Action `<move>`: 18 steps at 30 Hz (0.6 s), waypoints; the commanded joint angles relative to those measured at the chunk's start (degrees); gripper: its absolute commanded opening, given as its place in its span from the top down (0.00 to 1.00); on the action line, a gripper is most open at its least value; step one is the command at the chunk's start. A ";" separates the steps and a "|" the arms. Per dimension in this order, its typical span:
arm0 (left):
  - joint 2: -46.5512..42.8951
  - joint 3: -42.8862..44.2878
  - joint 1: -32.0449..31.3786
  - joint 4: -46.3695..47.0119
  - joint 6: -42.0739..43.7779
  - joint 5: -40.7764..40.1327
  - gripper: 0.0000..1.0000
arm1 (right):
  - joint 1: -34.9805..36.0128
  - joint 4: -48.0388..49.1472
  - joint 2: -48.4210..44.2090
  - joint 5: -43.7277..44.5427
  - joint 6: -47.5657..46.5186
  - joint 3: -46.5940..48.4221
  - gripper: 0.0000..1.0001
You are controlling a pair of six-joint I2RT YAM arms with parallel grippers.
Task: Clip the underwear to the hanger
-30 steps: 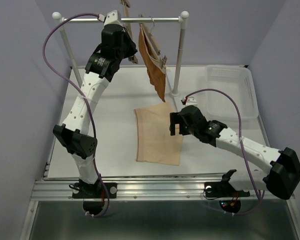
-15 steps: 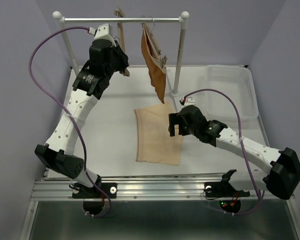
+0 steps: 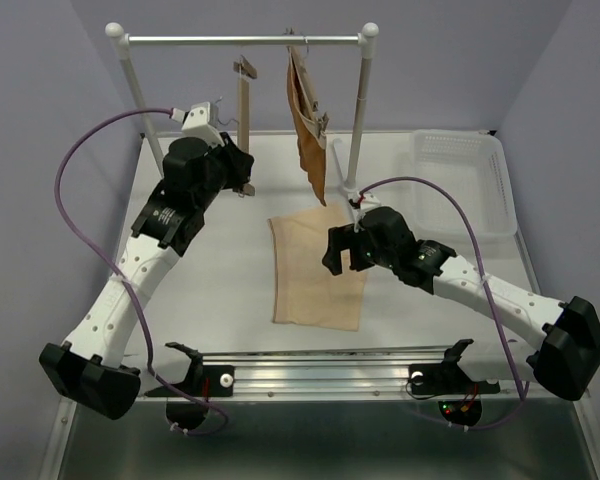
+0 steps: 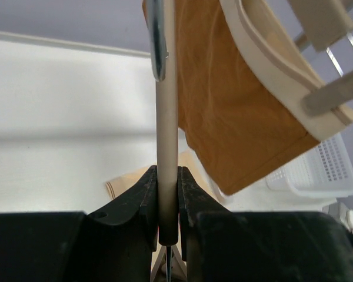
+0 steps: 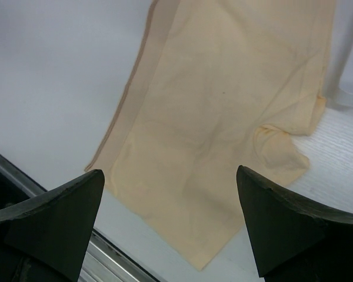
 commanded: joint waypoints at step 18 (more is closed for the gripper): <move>-26.71 -42.74 -0.16 23.04 -14.09 26.73 1.00 | -2.06 37.25 -0.81 -17.50 12.50 -3.11 0.00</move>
